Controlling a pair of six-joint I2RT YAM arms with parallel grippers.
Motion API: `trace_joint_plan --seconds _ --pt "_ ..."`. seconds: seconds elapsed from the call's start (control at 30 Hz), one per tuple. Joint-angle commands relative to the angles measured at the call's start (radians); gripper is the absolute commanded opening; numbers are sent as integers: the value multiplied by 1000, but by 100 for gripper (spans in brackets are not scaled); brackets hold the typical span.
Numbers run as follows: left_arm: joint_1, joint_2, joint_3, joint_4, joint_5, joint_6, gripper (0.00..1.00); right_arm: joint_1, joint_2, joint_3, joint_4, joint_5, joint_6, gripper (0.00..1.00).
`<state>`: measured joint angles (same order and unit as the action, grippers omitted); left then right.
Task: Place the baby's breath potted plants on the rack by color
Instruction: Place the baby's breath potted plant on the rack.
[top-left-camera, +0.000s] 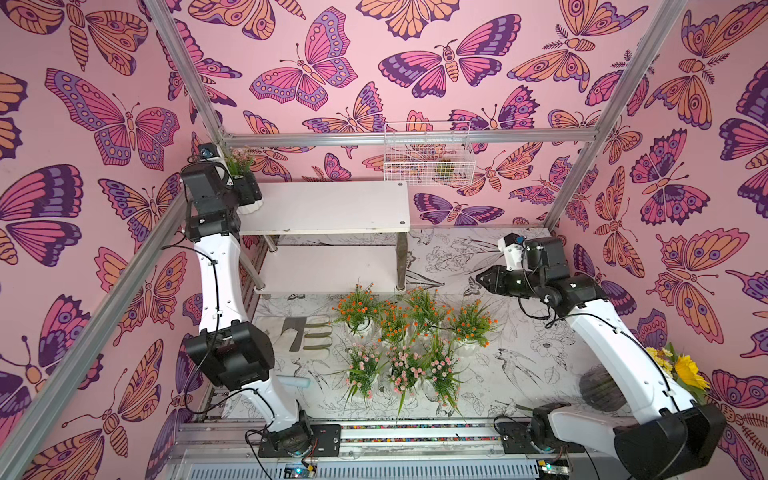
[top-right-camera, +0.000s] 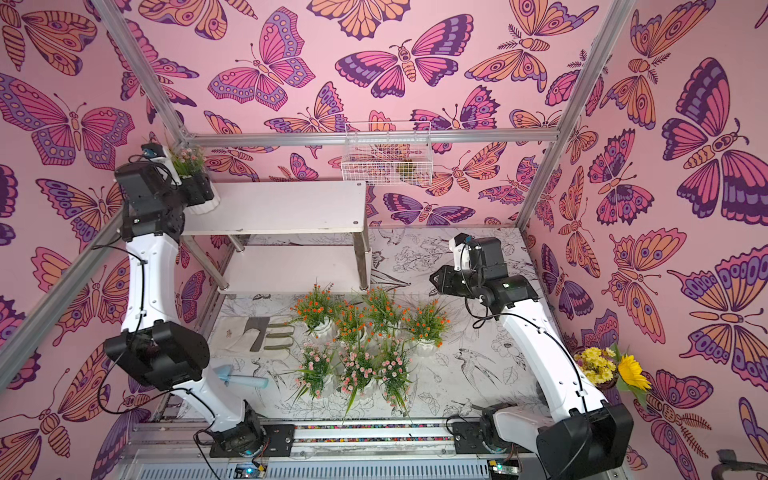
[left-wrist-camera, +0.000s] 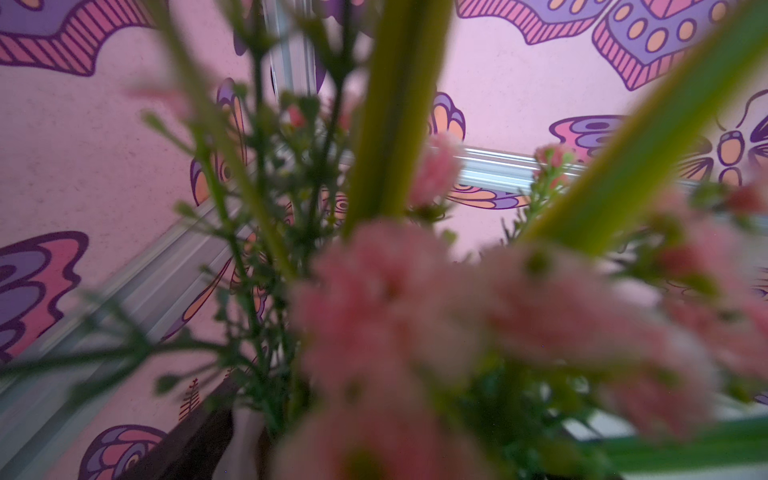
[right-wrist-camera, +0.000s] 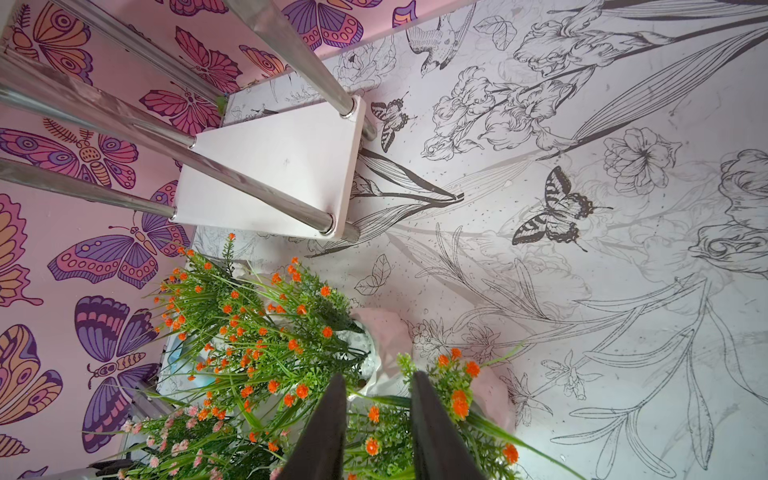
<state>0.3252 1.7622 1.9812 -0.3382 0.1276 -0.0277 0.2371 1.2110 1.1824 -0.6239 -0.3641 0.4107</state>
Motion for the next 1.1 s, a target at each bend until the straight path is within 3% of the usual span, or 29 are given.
trace_joint_plan --seconds 0.0,0.2,0.27,0.33,0.6,1.07 --pt "2 -51 -51 43 17 11 67 -4 -5 -10 8 0 -16 29" --pt "2 -72 -91 55 23 17 75 -5 -16 -18 5 1 -13 29" --pt "2 -78 -101 57 26 14 84 -5 -22 -20 4 3 -13 29" --pt "2 -88 -116 66 33 12 100 -5 -27 -19 3 2 -13 29" --pt "3 -137 -160 90 21 15 100 -5 -37 -26 -5 13 -19 31" --pt "-7 -354 -314 137 -90 -13 100 -6 -37 -41 16 42 -21 35"
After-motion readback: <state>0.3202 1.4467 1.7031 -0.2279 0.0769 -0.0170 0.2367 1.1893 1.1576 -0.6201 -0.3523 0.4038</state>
